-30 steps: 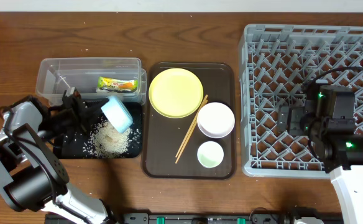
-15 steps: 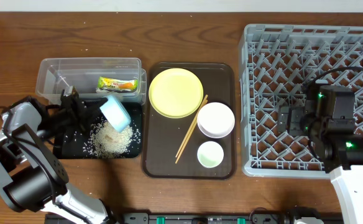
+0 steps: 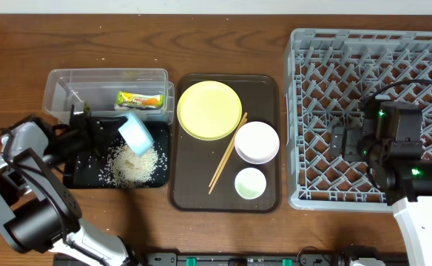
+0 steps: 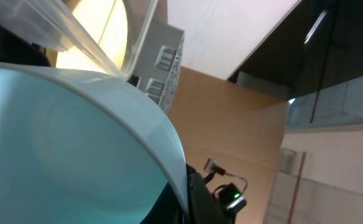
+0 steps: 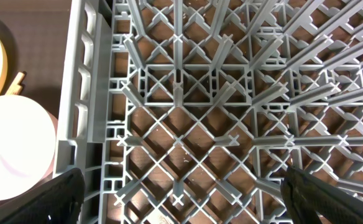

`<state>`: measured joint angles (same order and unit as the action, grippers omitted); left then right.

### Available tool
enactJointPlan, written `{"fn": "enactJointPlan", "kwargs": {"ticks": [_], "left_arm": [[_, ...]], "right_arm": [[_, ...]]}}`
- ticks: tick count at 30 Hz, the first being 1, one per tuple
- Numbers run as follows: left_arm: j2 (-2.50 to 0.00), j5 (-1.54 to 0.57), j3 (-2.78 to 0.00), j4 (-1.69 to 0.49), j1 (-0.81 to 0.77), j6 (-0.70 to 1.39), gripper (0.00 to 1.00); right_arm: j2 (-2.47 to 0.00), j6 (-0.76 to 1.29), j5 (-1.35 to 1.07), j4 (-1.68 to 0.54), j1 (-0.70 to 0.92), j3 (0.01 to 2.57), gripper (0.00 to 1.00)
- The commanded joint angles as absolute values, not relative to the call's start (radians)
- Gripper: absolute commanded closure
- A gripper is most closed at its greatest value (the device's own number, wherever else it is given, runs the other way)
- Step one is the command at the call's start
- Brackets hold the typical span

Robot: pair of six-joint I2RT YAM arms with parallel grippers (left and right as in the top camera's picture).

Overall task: Sort waste into correct bins and load items into the dishwasher rack
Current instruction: 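Return the empty blue bowl to the brown tray with the left gripper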

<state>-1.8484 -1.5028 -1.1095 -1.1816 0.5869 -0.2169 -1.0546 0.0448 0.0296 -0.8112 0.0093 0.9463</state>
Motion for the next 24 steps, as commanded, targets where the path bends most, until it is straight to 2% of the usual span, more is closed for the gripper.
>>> {"fn": "enactJointPlan", "kwargs": {"ticks": [1,6,12,15,19,24], "left_arm": [[-1.752,-1.429,-1.117,-1.192,0.541,-0.276,0.94],[-1.596,-1.254,-1.119,-1.167,0.422,-0.249,0.94],[-1.45,-0.898,-1.119,-0.998,0.183,-0.002,0.94],[-1.435,-0.727,-1.119,-0.918,0.028,0.081,0.94],[-1.46,-0.54,-1.119,-0.872,-0.178,0.093,0.94],[-1.531,-0.376,-1.118,-0.853,-0.362,0.167,0.94]], "right_arm": [[-1.052,0.047,0.027,-0.812,0.002,0.965,0.01],[-1.051,0.047,0.026,-0.812,0.002,0.965,0.01],[-1.052,0.047,0.026,-0.812,0.002,0.965,0.01],[-1.052,0.047,0.026,-0.812,0.002,0.965,0.01],[-1.051,0.047,0.026,-0.812,0.002,0.965,0.01],[-1.051,0.047,0.026,-0.815,0.002,0.965,0.01]]}}
